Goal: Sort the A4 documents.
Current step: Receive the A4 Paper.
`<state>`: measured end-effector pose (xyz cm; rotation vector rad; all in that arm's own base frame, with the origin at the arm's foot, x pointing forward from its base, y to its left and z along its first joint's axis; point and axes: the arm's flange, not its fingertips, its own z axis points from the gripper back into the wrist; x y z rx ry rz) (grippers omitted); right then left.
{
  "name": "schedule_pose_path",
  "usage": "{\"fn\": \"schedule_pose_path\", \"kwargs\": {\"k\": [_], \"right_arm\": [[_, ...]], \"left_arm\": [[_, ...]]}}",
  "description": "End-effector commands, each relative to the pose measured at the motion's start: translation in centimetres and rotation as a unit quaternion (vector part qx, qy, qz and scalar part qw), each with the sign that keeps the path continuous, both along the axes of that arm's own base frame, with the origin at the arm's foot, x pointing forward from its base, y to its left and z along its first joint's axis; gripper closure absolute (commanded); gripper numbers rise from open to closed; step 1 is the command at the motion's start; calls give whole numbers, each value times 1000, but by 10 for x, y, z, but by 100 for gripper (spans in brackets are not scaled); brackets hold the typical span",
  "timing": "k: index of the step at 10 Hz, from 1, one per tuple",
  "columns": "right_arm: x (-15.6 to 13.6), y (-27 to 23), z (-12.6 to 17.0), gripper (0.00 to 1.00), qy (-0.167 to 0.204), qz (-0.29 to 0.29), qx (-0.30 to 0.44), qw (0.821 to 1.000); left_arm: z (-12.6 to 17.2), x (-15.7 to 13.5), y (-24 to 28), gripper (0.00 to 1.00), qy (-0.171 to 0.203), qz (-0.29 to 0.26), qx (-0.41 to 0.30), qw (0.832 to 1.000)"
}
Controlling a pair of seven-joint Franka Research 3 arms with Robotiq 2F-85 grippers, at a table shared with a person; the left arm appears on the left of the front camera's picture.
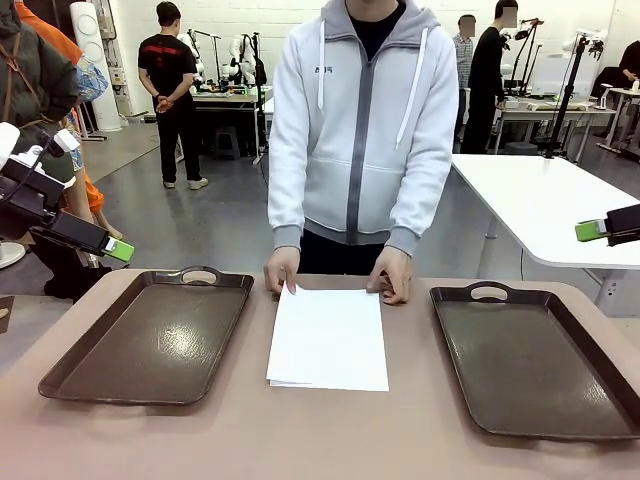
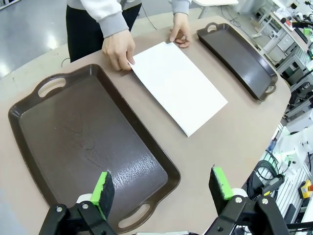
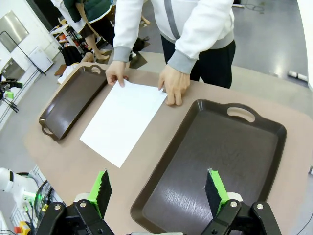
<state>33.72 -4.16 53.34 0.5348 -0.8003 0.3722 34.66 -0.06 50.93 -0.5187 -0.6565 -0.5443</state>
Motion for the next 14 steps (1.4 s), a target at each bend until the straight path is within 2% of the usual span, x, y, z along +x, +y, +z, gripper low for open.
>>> {"fn": "schedule_pose_path", "kwargs": {"k": [1,14], "right_arm": [[1,1,0,0,0,2,3,1000],[1,1,0,0,0,2,3,1000]], "left_arm": [[-2,2,1,0,-7,-7,-3,1000],[-2,2,1,0,-7,-7,-3,1000]]}}
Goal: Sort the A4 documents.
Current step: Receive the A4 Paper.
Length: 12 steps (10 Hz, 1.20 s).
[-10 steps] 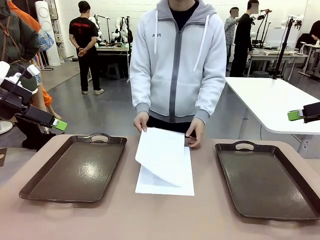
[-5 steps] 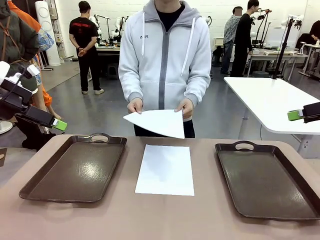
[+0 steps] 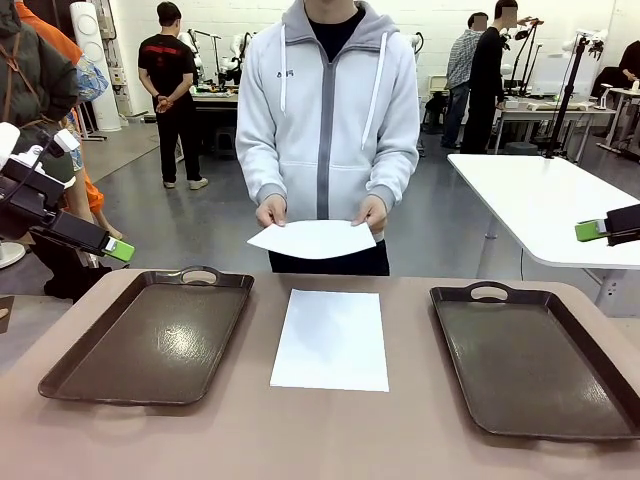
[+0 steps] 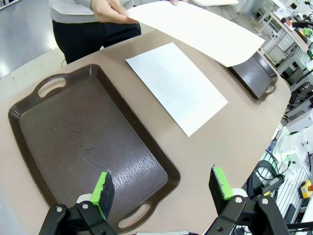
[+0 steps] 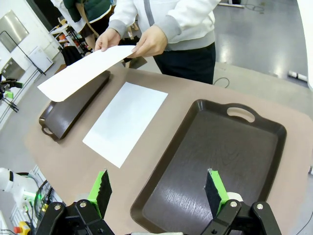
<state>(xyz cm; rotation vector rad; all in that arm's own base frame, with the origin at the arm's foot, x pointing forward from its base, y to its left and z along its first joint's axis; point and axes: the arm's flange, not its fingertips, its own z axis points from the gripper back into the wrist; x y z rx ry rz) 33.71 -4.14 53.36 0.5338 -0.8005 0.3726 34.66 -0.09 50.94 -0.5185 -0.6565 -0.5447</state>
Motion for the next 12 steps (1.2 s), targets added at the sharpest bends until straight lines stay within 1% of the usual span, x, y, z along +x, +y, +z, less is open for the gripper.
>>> {"fn": "schedule_pose_path", "kwargs": {"k": [1,12], "right_arm": [[1,1,-1,0,0,2,3,1000],[1,1,-1,0,0,2,3,1000]], "left_arm": [[-2,2,1,0,-7,-7,-3,1000],[-2,2,1,0,-7,-7,-3,1000]]}}
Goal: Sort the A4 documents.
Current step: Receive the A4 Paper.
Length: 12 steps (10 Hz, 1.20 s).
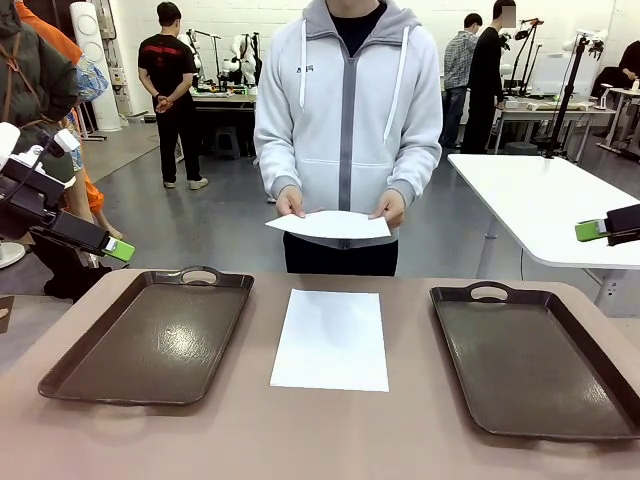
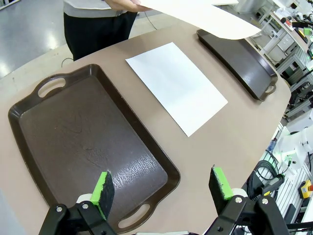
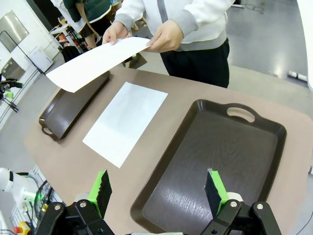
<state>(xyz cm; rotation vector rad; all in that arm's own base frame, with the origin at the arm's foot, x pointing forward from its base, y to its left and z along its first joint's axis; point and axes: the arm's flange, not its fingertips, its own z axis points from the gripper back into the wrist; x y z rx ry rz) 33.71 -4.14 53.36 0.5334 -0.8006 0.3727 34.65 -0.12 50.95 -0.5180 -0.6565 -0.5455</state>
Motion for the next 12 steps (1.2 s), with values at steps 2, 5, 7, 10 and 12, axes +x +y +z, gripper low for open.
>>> {"fn": "schedule_pose_path", "kwargs": {"k": [2,5,7,10,12], "right_arm": [[1,1,-1,0,0,2,3,1000],[1,1,-1,0,0,2,3,1000],[1,1,-1,0,0,2,3,1000],[1,1,-1,0,0,2,3,1000],[1,1,-1,0,0,2,3,1000]], "left_arm": [[-2,2,1,0,-7,-6,-3,1000],[-2,2,1,0,-7,-6,-3,1000],[-2,2,1,0,-7,-6,-3,1000],[-2,2,1,0,-7,-6,-3,1000],[-2,2,1,0,-7,-6,-3,1000]]}}
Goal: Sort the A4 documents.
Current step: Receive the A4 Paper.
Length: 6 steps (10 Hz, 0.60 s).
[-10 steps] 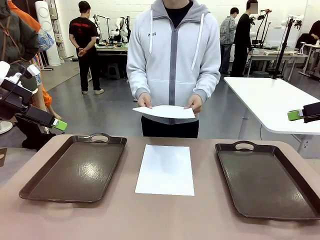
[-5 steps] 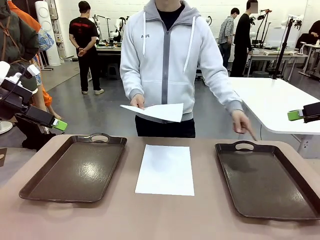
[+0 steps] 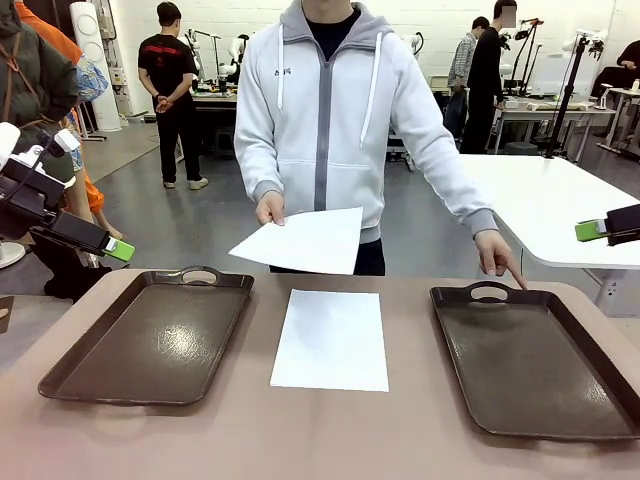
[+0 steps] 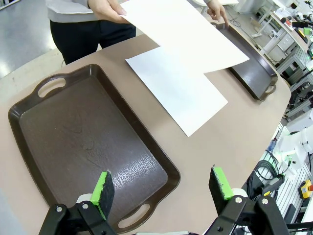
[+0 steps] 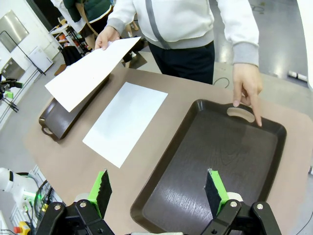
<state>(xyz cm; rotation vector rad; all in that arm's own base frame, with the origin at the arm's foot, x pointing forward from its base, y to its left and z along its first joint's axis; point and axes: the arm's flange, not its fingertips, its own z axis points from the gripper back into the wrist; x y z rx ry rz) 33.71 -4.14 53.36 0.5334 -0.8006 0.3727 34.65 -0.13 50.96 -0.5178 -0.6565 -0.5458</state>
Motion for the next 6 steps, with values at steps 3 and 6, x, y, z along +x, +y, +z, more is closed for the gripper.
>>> {"fn": "schedule_pose_path", "kwargs": {"k": [3,6], "right_arm": [[1,1,-1,0,0,2,3,1000],[1,1,-1,0,0,2,3,1000]], "left_arm": [[-2,2,1,0,-7,-6,-3,1000],[-2,2,1,0,-7,-6,-3,1000]]}}
